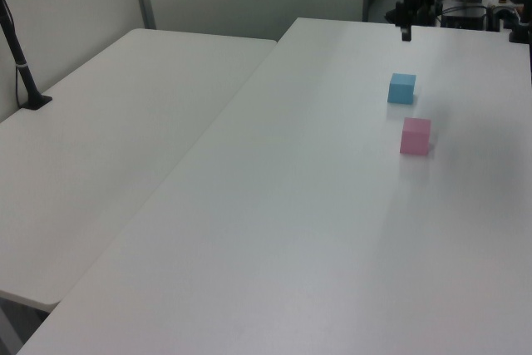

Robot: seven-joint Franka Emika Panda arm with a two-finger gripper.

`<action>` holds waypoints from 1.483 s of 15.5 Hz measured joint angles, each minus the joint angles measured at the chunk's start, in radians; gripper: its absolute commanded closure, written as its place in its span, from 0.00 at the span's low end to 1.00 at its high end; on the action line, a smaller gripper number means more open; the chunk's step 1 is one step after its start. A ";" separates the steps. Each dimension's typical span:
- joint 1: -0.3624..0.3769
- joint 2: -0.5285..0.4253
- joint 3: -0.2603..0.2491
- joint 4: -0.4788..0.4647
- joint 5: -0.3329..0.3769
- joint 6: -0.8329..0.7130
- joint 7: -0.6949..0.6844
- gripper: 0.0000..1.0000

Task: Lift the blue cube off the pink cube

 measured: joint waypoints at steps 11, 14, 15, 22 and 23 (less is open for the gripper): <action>0.261 -0.219 -0.068 -0.005 0.038 -0.104 0.227 0.00; 0.265 -0.214 -0.070 -0.004 0.033 -0.104 0.146 0.00; 0.265 -0.209 -0.072 0.001 0.032 -0.104 0.130 0.00; 0.265 -0.200 -0.081 0.016 0.032 -0.103 0.093 0.00; 0.265 -0.200 -0.081 0.017 0.032 -0.103 0.093 0.00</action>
